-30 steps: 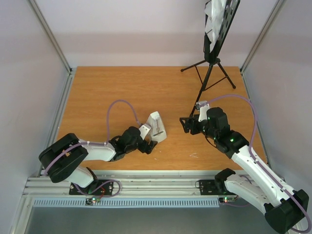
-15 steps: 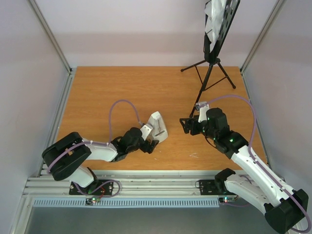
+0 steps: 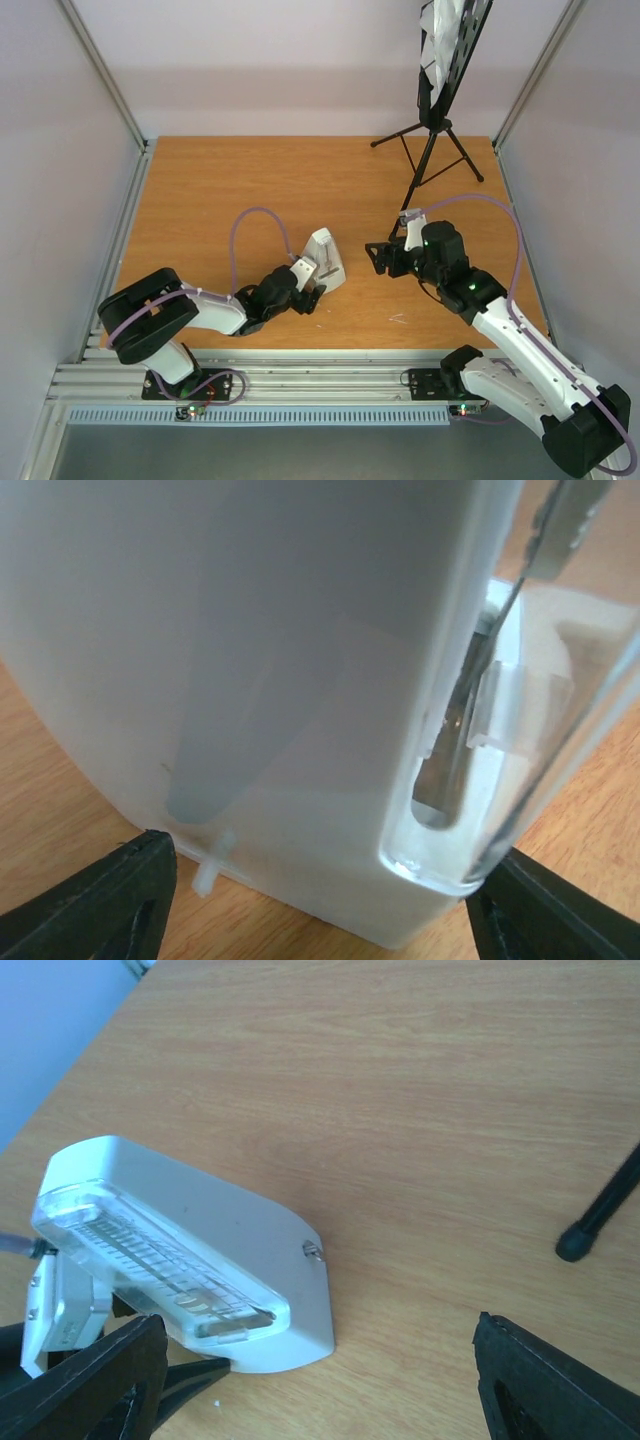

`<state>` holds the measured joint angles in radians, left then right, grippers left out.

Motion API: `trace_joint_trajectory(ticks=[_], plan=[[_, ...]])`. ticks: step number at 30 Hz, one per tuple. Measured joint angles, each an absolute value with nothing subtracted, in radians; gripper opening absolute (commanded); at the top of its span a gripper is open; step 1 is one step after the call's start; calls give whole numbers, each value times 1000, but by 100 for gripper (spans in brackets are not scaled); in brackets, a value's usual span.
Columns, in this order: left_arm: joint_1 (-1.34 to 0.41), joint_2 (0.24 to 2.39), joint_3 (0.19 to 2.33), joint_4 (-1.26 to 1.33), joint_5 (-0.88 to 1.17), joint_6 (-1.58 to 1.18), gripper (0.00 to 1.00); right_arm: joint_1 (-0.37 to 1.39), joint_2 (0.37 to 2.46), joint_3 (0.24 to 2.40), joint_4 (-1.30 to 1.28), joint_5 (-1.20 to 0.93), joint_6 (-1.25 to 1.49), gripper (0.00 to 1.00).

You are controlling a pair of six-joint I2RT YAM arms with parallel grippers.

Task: Pack up the instrument practice props
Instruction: Adjust the metronome at the center of the board.

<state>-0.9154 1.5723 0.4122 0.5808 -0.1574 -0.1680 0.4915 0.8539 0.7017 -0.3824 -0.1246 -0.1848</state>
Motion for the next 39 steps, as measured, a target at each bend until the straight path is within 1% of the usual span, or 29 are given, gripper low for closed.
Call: trace_joint_trajectory(ticks=[4, 7, 13, 16, 19, 24, 25, 26, 27, 28, 29, 30, 33, 35, 39], plan=[[-919, 1578, 412, 589, -166, -175, 70, 503, 875, 698, -350, -165, -172, 90], [-921, 1578, 412, 591, -168, -177, 65, 564, 906, 699, -325, -149, -168, 91], [-921, 1578, 412, 597, -173, -176, 57, 811, 1057, 788, -324, 36, -178, 91], [-921, 1578, 411, 604, -175, -179, 53, 887, 1133, 841, -311, 106, -185, 91], [-921, 1578, 405, 611, -173, -185, 50, 910, 1188, 880, -291, 157, -185, 91], [-921, 1578, 400, 616, -173, -187, 50, 912, 1221, 910, -276, 203, -185, 92], [-921, 1578, 398, 618, -174, -187, 51, 912, 1222, 914, -275, 209, -185, 92], [-921, 1578, 397, 619, -174, -187, 56, 912, 1222, 915, -274, 213, -185, 92], [-921, 1578, 396, 619, -174, -187, 64, 912, 1222, 915, -273, 216, -185, 92], [-921, 1578, 394, 619, -175, -189, 76, 912, 1222, 915, -272, 219, -185, 93], [-921, 1578, 392, 619, -176, -184, 86, 912, 1222, 915, -273, 222, -185, 94], [-921, 1577, 390, 620, -178, -191, 90, 912, 1222, 915, -273, 225, -185, 95], [-921, 1555, 383, 614, -185, -198, 97, 912, 1214, 915, -274, 228, -185, 98], [-921, 1502, 377, 585, -188, -203, 98, 912, 1191, 913, -277, 229, -185, 98], [-921, 1271, 380, 451, -208, -236, 99, 910, 1095, 875, -277, 233, -185, 98]])
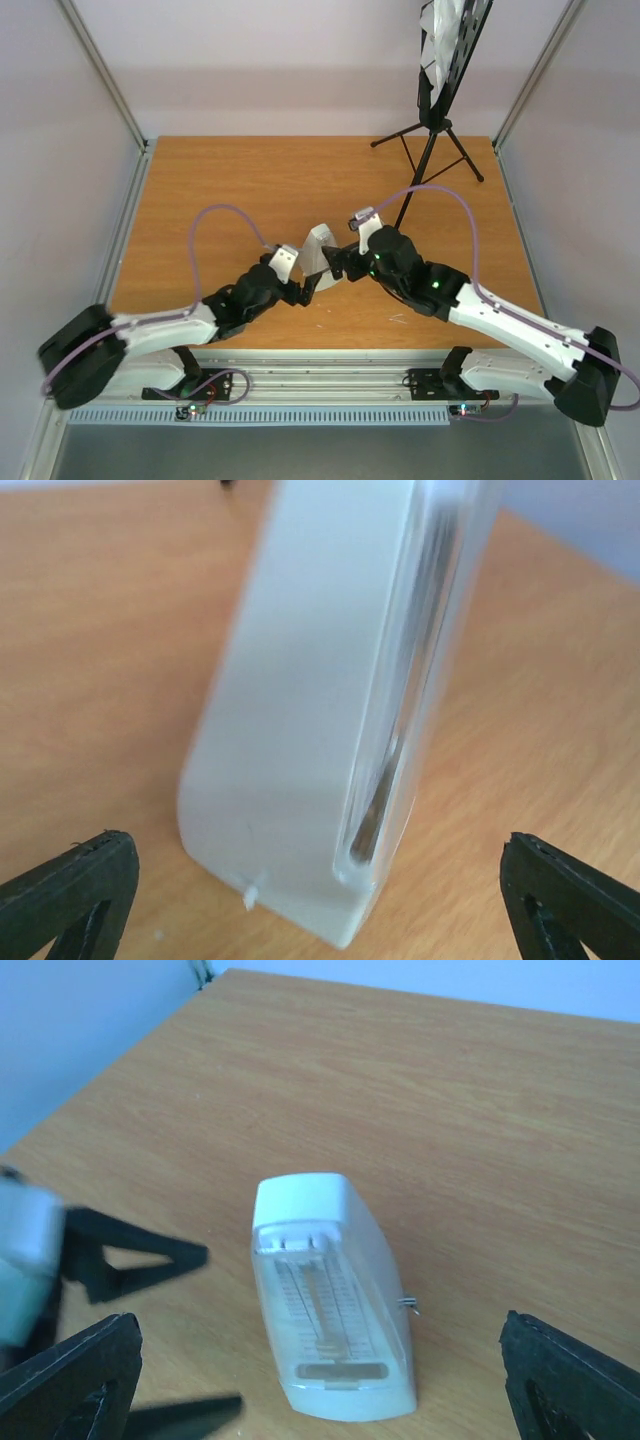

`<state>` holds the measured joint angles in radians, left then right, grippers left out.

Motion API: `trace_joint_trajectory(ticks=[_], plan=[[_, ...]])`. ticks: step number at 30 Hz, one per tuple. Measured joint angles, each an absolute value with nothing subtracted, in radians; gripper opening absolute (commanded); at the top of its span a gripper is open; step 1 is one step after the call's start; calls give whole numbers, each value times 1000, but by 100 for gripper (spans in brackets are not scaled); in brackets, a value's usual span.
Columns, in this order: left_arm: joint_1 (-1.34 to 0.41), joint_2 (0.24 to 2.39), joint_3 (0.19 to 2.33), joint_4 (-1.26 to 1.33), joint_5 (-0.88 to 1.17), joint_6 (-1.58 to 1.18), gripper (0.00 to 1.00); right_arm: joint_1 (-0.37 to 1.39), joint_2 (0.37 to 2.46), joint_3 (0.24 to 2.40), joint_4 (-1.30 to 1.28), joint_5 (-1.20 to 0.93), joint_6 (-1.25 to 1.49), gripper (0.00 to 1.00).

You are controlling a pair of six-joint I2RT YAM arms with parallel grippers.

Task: Pack up the instrument practice props
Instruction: Adjust the metronome at the center of the board, then move the metronome to the center of the board.

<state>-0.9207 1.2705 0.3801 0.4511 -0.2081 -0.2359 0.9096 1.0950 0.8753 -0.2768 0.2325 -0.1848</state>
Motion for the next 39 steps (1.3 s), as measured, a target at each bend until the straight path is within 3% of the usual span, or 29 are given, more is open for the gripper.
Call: trace_joint_trajectory(ticks=[5, 15, 24, 39], plan=[[-887, 1007, 540, 95, -212, -301, 99, 902, 965, 755, -278, 252, -175, 98], [-580, 960, 1192, -579, 56, -347, 99, 957, 1062, 548, -142, 223, -159, 98], [-562, 977, 1206, -749, -39, -213, 99, 959, 1321, 529, 170, 230, -169, 99], [-561, 955, 1112, -777, -124, -115, 99, 900, 1518, 593, 336, 254, -299, 98]])
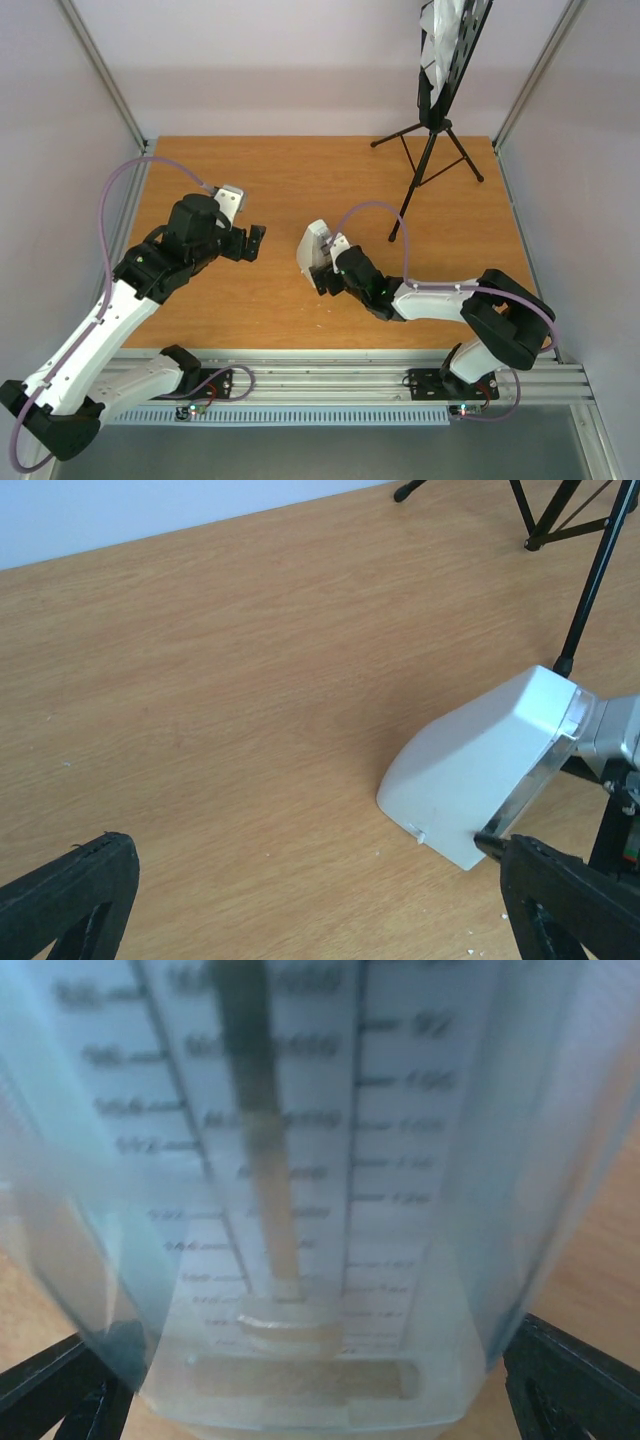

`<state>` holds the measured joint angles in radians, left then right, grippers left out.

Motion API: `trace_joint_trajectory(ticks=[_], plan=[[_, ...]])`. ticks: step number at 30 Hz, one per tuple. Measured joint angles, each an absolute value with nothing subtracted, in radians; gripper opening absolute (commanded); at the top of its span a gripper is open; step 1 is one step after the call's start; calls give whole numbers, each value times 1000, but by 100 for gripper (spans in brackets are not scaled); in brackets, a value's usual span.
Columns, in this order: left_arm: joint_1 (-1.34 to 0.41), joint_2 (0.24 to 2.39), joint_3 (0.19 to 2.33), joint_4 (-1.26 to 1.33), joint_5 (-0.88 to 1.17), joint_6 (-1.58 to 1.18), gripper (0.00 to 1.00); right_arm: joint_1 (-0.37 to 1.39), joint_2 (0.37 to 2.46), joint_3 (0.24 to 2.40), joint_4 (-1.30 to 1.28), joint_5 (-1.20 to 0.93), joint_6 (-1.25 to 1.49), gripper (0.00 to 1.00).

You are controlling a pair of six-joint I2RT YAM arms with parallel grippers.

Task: Pack up the instrument practice props
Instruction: Move the metronome to the center of the board.

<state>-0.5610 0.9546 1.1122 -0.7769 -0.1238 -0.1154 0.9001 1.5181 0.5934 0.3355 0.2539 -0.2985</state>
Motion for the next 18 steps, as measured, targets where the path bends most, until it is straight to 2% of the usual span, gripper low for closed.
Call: trace_joint_trajectory(ticks=[11, 18], plan=[[-561, 954, 1101, -776, -123, -114, 100, 873, 1616, 655, 435, 178, -417, 93], [-561, 953, 1095, -776, -123, -114, 99, 876, 1743, 774, 467, 115, -455, 92]])
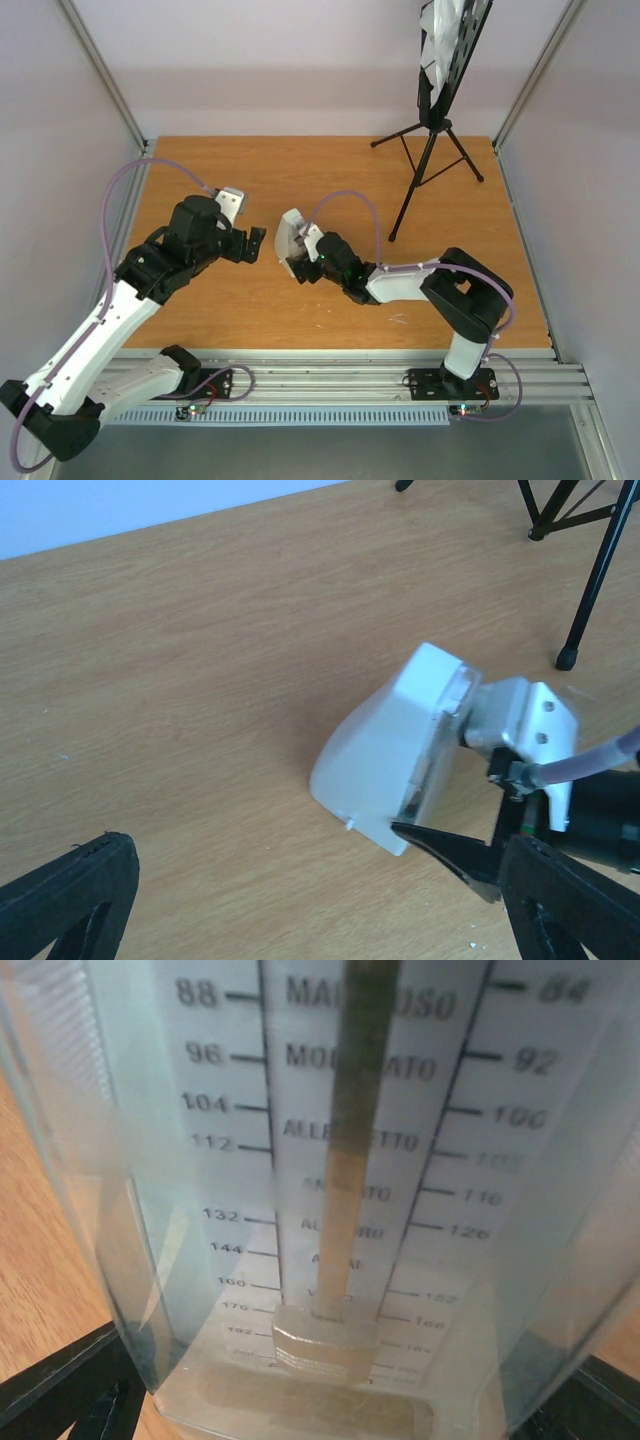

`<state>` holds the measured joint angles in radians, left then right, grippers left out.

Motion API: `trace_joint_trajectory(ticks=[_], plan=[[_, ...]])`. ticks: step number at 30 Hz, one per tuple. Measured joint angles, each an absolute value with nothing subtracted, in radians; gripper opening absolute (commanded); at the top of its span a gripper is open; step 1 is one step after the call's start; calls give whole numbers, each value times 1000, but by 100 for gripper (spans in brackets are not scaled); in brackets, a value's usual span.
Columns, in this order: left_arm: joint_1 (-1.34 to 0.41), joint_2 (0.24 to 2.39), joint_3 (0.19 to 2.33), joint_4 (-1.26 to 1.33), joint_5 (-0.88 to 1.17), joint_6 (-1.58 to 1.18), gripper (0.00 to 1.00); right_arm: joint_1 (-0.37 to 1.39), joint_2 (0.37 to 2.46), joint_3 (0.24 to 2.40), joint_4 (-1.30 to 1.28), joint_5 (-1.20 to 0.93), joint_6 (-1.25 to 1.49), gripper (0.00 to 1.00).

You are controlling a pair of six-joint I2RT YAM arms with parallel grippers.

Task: Pack up the instrument practice props
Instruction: Move the metronome to the center of the board.

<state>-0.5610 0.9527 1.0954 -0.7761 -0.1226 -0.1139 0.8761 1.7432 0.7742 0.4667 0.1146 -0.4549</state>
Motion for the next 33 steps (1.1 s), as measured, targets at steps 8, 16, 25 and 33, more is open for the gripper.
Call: trace_joint_trajectory(ticks=[8, 16, 25, 33], plan=[[-561, 935, 1094, -776, -121, -114, 99, 881, 1887, 938, 471, 59, -497, 92], [-560, 907, 1093, -775, -156, -113, 99, 927, 2069, 1176, 456, 22, -531, 93], [-554, 876, 1093, -773, -181, -102, 99, 998, 2264, 1467, 388, -1, -538, 93], [-543, 863, 1090, -773, -181, -102, 99, 1040, 2403, 1718, 284, -18, -533, 93]])
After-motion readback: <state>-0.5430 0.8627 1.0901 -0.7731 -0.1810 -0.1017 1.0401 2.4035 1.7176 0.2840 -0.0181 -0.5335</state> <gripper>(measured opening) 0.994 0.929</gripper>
